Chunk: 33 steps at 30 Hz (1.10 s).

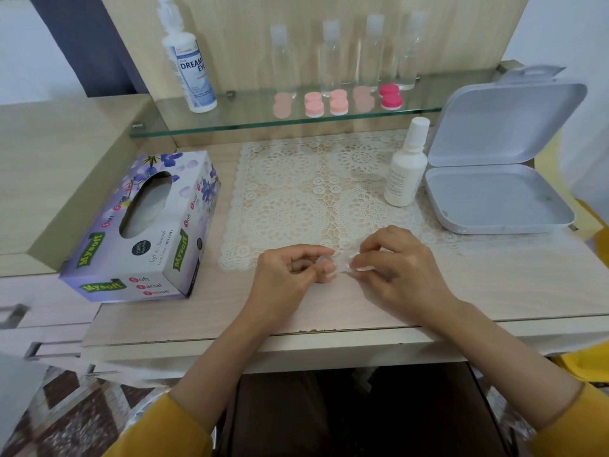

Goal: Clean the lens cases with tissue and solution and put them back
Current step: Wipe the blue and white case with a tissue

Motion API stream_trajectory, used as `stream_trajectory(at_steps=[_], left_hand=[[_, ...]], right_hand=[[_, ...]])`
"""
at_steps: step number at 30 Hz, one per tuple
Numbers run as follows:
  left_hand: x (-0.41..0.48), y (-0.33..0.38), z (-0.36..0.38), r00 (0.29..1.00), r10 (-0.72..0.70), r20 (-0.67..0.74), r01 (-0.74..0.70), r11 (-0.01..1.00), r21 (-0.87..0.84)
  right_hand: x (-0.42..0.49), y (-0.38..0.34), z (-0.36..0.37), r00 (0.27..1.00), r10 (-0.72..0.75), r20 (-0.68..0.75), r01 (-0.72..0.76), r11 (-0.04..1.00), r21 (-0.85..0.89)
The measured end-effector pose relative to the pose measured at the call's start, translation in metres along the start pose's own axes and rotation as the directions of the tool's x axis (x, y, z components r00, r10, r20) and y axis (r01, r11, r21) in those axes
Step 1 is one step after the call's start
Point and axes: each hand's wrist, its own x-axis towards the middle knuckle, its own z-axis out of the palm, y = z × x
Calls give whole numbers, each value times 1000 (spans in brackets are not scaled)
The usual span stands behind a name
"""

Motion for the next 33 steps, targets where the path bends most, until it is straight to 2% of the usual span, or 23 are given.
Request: stream_trajectory(at_steps=[4,8,12,17,20,23,27,30,33], left_hand=[[-1,2,1,1000,24,-4,-24,1000,-2],[-3,3,2,998,51,-47,-51,999,2],[-2,3,0,996,53,-78,-55,998,-17],[-1,8,0,994,72,-87,-74,997,-23],[-1,13,0,993,99,-69,-96,995,39],[-3,17,2,994,97,-48,-97,995,10],[-4,18,3,998,62,-13,-63,996,-67],[-5,16,4,1000,27,8,-25,993,-113],[-6,13,6,998,44,-53,-48,996,-76]], right_hand=[[-1,-1,-1,1000,21,-22,-21,1000,19],[-1,-3,-7,991,85,-100,-78,994,79],[-1,-9,-13,982,155,-110,-141,983,120],[1,-18,-17,986,149,-71,-131,969,211],[7,-20,-17,991,134,16,-134,958,253],[12,-21,-13,987,137,89,-157,945,287],[15,-26,-11,954,291,77,-293,839,458],[16,-29,-13,886,443,139,-440,704,558],[16,-31,-14,865,468,182,-480,665,572]])
